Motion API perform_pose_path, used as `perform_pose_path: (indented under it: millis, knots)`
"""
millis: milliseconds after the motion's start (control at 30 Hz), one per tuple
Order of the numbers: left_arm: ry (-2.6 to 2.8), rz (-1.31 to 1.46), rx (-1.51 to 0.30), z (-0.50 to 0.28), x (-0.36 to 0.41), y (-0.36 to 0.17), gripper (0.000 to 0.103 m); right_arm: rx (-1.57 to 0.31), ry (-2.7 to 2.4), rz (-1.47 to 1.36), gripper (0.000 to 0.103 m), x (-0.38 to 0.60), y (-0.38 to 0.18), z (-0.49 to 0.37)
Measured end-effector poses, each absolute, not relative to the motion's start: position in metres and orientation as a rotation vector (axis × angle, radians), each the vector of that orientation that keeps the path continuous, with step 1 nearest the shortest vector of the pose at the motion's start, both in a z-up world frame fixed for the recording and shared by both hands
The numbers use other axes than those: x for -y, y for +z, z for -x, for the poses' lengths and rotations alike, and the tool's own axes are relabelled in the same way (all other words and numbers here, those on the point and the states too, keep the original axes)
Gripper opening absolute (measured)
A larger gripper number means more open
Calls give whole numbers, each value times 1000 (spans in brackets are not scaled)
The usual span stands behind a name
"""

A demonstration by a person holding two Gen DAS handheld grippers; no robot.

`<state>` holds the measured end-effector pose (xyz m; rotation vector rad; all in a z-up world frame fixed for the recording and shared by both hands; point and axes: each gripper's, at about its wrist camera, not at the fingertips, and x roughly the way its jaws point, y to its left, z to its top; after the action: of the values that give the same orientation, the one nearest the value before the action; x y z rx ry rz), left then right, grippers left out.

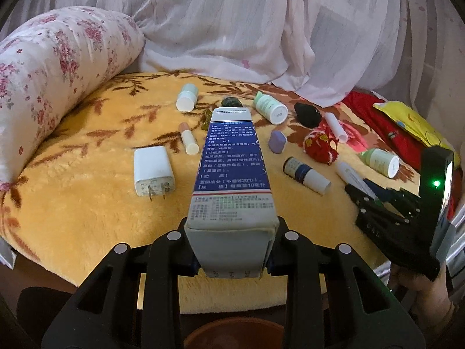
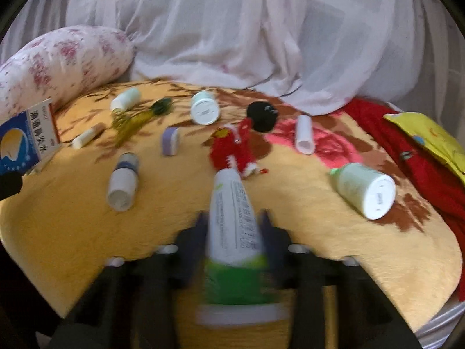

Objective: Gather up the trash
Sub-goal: 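Grasp the white-green toothpaste tube with the right tool while the left tool holds the box, then carry the box and tube down to the orange bin and open both tools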

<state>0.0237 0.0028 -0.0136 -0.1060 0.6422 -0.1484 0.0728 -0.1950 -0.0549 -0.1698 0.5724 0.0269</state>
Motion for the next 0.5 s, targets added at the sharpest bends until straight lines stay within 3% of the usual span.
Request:
perform_pose_path:
  millis: [333,500]
  knots:
    - [-253,55,-715,4,4,-13,30,-561,171,150,33,179,-16,-23]
    - [-340,7,-794,30,2,-6,30,-644,334,143,33,165,-2,12]
